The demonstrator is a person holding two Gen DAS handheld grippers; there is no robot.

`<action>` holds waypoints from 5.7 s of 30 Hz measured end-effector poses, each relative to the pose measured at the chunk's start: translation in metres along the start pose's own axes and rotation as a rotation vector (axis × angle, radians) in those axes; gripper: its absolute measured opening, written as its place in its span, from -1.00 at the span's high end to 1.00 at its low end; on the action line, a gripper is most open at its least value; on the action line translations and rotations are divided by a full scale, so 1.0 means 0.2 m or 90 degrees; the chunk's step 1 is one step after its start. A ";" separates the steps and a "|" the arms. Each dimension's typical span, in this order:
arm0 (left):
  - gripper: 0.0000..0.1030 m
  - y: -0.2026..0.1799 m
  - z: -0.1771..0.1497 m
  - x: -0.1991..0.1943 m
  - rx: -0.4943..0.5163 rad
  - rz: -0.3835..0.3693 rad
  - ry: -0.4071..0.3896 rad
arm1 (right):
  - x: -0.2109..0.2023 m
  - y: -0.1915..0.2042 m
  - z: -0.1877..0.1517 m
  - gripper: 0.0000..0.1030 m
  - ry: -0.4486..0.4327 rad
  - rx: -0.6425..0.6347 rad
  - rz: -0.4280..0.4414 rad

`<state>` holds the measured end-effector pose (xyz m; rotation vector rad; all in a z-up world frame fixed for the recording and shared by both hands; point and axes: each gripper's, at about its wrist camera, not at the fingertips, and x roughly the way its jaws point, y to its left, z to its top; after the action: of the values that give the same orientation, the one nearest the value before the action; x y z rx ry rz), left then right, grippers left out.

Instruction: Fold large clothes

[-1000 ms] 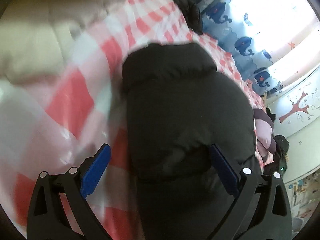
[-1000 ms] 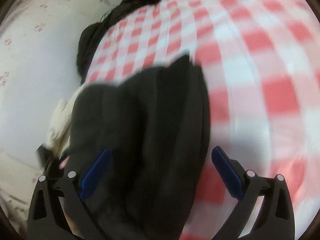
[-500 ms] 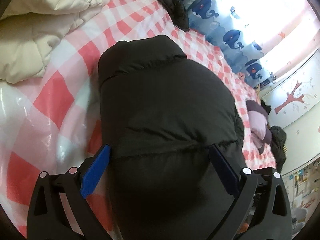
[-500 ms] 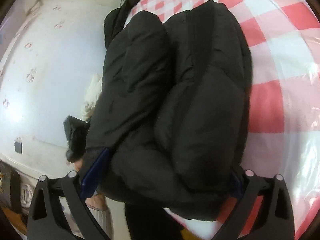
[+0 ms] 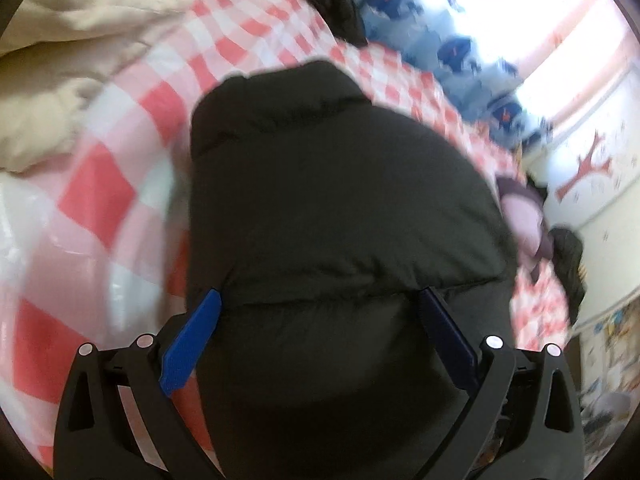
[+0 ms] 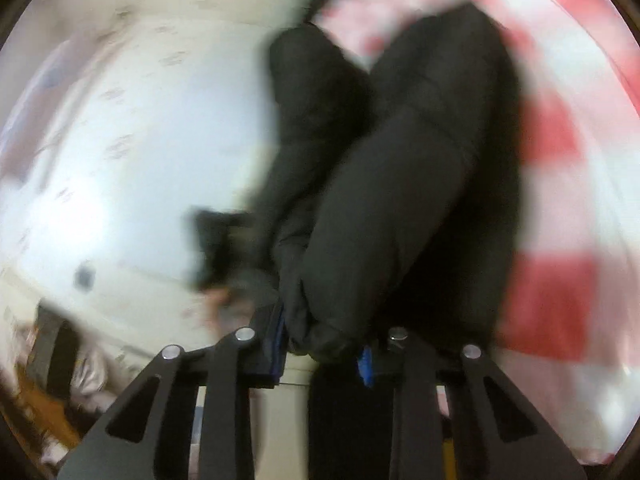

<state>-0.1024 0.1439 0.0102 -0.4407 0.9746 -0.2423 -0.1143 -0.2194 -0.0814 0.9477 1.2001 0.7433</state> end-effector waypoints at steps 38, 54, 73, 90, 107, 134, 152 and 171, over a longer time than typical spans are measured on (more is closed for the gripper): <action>-0.84 0.02 -0.19 -0.18 -0.025 0.034 -0.077 | 0.16 0.12 0.73 -0.89 -0.124 -0.084 -0.248; -0.84 -0.39 -0.37 -0.47 0.102 0.217 -0.146 | -0.10 0.55 0.00 -0.89 -0.205 -0.328 -0.349; -0.84 -0.64 -0.57 -0.69 0.117 0.244 -0.149 | -0.03 0.91 -0.35 -0.89 -0.218 -0.393 -0.499; -0.84 -0.66 -0.59 -0.64 0.108 0.244 -0.111 | 0.06 0.96 -0.27 -0.89 -0.190 -0.397 -0.539; -0.84 -0.62 -0.59 -0.60 0.097 0.247 -0.086 | 0.07 0.92 -0.26 -0.89 -0.163 -0.382 -0.547; -0.85 -0.57 -0.56 -0.56 0.084 0.252 -0.046 | 0.07 0.89 -0.25 -0.89 -0.151 -0.381 -0.548; -0.85 -0.56 -0.56 -0.55 0.081 0.249 -0.024 | 0.03 0.87 -0.24 -0.89 -0.137 -0.373 -0.555; -0.85 -0.50 -0.53 -0.48 0.062 0.249 0.021 | 0.05 0.83 -0.23 -0.89 -0.088 -0.388 -0.587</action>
<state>-0.2445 0.0672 0.0769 -0.1508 1.0548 0.0571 -0.1558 -0.1291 0.0594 -0.0960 1.0387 0.2440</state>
